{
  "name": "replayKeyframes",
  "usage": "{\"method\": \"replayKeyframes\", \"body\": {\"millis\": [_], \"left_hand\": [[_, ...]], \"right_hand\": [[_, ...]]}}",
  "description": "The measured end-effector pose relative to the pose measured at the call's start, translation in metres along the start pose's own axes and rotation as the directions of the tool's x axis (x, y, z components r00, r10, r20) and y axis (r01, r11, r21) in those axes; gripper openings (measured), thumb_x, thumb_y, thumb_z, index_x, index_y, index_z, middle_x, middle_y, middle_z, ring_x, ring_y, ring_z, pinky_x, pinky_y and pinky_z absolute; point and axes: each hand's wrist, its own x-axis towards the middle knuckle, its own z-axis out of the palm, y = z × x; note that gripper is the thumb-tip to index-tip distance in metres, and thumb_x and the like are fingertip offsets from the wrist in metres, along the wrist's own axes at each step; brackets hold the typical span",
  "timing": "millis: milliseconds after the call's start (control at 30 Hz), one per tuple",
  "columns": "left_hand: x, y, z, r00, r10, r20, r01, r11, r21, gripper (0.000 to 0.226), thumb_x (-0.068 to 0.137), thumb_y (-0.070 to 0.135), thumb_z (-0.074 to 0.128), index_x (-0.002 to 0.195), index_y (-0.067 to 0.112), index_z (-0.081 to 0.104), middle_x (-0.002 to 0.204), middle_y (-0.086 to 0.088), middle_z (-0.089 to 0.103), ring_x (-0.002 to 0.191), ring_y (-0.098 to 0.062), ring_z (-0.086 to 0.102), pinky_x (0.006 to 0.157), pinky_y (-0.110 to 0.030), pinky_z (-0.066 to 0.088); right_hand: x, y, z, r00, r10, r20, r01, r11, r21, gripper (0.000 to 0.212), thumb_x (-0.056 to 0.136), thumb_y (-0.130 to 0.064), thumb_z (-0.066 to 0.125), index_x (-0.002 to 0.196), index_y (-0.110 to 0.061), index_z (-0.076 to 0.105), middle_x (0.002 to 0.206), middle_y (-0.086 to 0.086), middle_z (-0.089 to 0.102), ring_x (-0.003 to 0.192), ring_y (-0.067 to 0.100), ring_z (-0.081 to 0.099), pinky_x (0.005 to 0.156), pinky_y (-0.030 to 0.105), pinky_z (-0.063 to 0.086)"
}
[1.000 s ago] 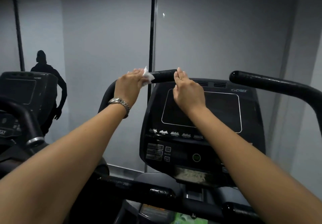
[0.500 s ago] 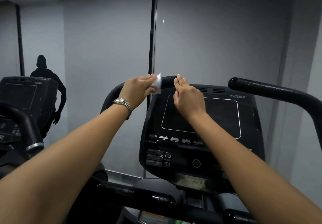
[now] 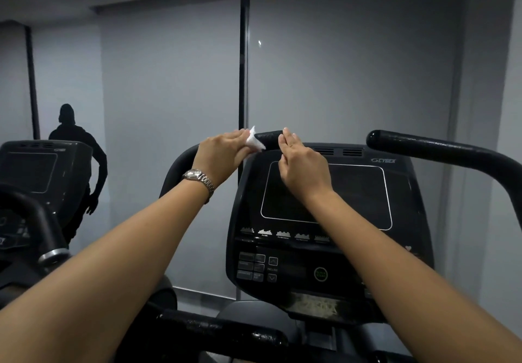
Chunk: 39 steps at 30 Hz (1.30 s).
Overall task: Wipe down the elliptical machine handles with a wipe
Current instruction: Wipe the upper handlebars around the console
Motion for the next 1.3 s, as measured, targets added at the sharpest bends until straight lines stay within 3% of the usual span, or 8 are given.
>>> {"method": "replayKeyframes", "body": {"millis": [200, 300, 467, 667, 833, 967, 1100, 1300], "left_hand": [[0.008, 0.015, 0.004, 0.996, -0.002, 0.084, 0.001, 1.0, 0.01, 0.044, 0.083, 0.028, 0.067, 0.123, 0.012, 0.058, 0.122, -0.001, 0.064, 0.088, -0.028, 0.069, 0.067, -0.037, 0.054], [0.0, 0.0, 0.005, 0.998, 0.056, 0.013, -0.056, 0.998, -0.004, 0.039, 0.082, 0.03, 0.07, 0.117, 0.013, 0.062, 0.113, -0.001, 0.068, 0.08, -0.027, 0.071, 0.058, -0.036, 0.055], [0.008, 0.009, 0.006, 0.998, 0.001, -0.063, -0.001, 1.0, 0.0, 0.03, 0.083, 0.039, 0.067, 0.108, 0.021, 0.067, 0.093, 0.007, 0.072, 0.063, -0.022, 0.068, 0.049, -0.024, 0.043], [0.008, 0.014, 0.005, 0.999, -0.01, -0.034, 0.008, 0.998, -0.056, 0.031, 0.081, 0.025, 0.066, 0.112, 0.018, 0.067, 0.111, 0.001, 0.069, 0.084, -0.024, 0.071, 0.061, -0.036, 0.057], [0.02, 0.029, 0.001, 0.989, -0.119, -0.091, 0.108, 0.988, -0.112, 0.014, 0.086, 0.031, 0.061, 0.09, 0.027, 0.074, 0.073, 0.004, 0.072, 0.055, -0.02, 0.065, 0.049, -0.02, 0.038], [0.01, 0.024, 0.001, 0.999, -0.047, 0.013, 0.047, 0.998, -0.052, 0.03, 0.084, 0.031, 0.066, 0.111, 0.02, 0.067, 0.111, 0.004, 0.069, 0.082, -0.022, 0.07, 0.06, -0.03, 0.052], [0.007, 0.013, -0.005, 0.98, -0.125, 0.154, 0.123, 0.992, 0.023, 0.048, 0.084, 0.045, 0.063, 0.123, 0.019, 0.057, 0.116, 0.003, 0.066, 0.089, -0.022, 0.067, 0.067, -0.029, 0.048], [0.021, 0.034, -0.004, 0.959, -0.03, 0.281, 0.025, 0.999, 0.021, 0.053, 0.093, 0.024, 0.054, 0.142, 0.015, 0.036, 0.144, -0.001, 0.043, 0.122, -0.021, 0.052, 0.092, -0.034, 0.046]], "right_hand": [[0.0, -0.001, 0.002, 1.0, 0.015, -0.001, -0.015, 1.0, 0.007, 0.047, 0.094, -0.011, 0.047, 0.142, -0.007, 0.044, 0.152, 0.006, 0.036, 0.136, 0.021, 0.041, 0.093, 0.041, 0.05], [0.0, 0.003, -0.001, 1.0, 0.0, 0.01, 0.0, 1.0, -0.007, 0.048, 0.095, -0.012, 0.047, 0.142, -0.01, 0.043, 0.152, 0.003, 0.035, 0.137, 0.021, 0.039, 0.096, 0.041, 0.049], [0.0, 0.004, 0.002, 1.0, -0.006, 0.009, 0.005, 1.0, 0.02, 0.049, 0.094, -0.011, 0.048, 0.142, -0.009, 0.043, 0.152, 0.003, 0.035, 0.138, 0.019, 0.038, 0.097, 0.039, 0.048], [0.001, 0.007, 0.002, 1.0, -0.004, -0.01, 0.004, 0.998, 0.061, 0.047, 0.093, -0.011, 0.051, 0.139, -0.01, 0.047, 0.15, 0.003, 0.039, 0.136, 0.02, 0.042, 0.094, 0.042, 0.05], [0.002, 0.01, -0.001, 1.0, -0.001, 0.019, 0.0, 0.996, 0.087, 0.049, 0.093, -0.013, 0.049, 0.142, -0.015, 0.044, 0.153, -0.003, 0.034, 0.14, 0.015, 0.035, 0.101, 0.038, 0.045], [0.004, 0.014, -0.005, 0.999, -0.013, 0.049, 0.009, 0.996, 0.086, 0.049, 0.094, -0.016, 0.048, 0.142, -0.018, 0.044, 0.153, -0.006, 0.034, 0.14, 0.014, 0.034, 0.104, 0.039, 0.044], [0.008, 0.023, -0.011, 0.996, -0.057, 0.065, 0.051, 0.994, 0.093, 0.048, 0.093, -0.014, 0.049, 0.14, -0.02, 0.047, 0.149, -0.008, 0.039, 0.139, 0.012, 0.035, 0.105, 0.04, 0.043], [0.008, 0.038, -0.013, 1.0, 0.011, 0.018, -0.012, 0.994, 0.108, 0.043, 0.093, -0.014, 0.05, 0.136, -0.014, 0.052, 0.145, -0.003, 0.046, 0.138, 0.012, 0.038, 0.104, 0.041, 0.044]]}}
